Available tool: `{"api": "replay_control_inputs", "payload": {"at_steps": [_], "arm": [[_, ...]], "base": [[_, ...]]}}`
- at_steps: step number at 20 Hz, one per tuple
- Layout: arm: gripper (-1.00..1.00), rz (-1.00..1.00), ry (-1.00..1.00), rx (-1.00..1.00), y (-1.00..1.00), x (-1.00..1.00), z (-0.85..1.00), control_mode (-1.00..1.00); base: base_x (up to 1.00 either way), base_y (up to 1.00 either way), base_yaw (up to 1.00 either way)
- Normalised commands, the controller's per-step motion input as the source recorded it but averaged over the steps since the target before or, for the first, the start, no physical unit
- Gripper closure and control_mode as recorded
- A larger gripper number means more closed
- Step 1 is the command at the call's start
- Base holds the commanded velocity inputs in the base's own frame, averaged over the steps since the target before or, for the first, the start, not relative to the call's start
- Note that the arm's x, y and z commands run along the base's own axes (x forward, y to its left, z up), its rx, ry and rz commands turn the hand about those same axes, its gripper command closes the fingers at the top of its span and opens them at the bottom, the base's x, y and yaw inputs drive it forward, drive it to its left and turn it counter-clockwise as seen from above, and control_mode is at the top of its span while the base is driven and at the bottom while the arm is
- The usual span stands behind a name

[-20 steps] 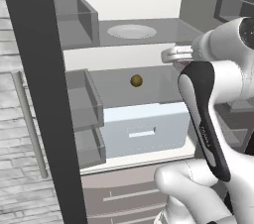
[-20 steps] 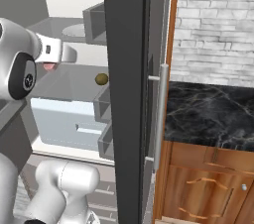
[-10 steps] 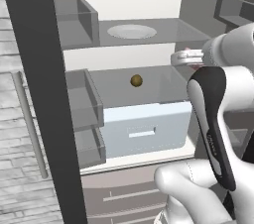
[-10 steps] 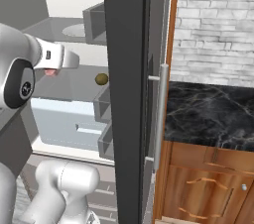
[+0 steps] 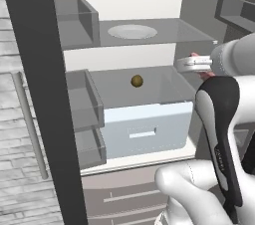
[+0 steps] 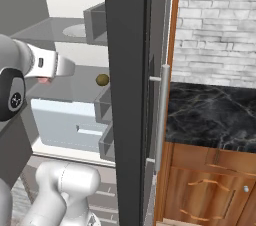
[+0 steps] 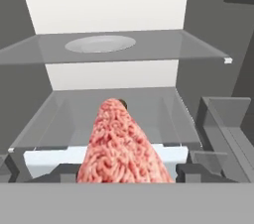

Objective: Transport the steak from the fridge to the microwave and turn on the microwave.

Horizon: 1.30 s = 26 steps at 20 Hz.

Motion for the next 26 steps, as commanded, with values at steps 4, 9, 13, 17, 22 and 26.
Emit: {"api": "replay_control_inputs", "payload": {"at_steps": [4,9,13,17,22,26], "arm": [[1.0,0.0,0.0,0.0,0.0,-0.12,0.0,-1.0],[1.0,0.0,0.0,0.0,0.0,-0.03,0.0,-1.0],[1.0,0.0,0.0,0.0,0.0,0.0,0.0,1.0],[1.0,0.0,0.0,0.0,0.0,0.0,0.0,1.0],[1.0,0.0,0.0,0.0,0.0,0.0,0.0,1.0],[1.0,0.0,0.0,0.0,0.0,0.0,0.0,1.0]], "base": [[0.0,0.0,0.0],[0.0,0.0,0.0],[0.0,0.0,0.0],[-0.15,0.0,0.0],[-0.58,0.0,0.0],[-0.59,0.0,0.0]]}}
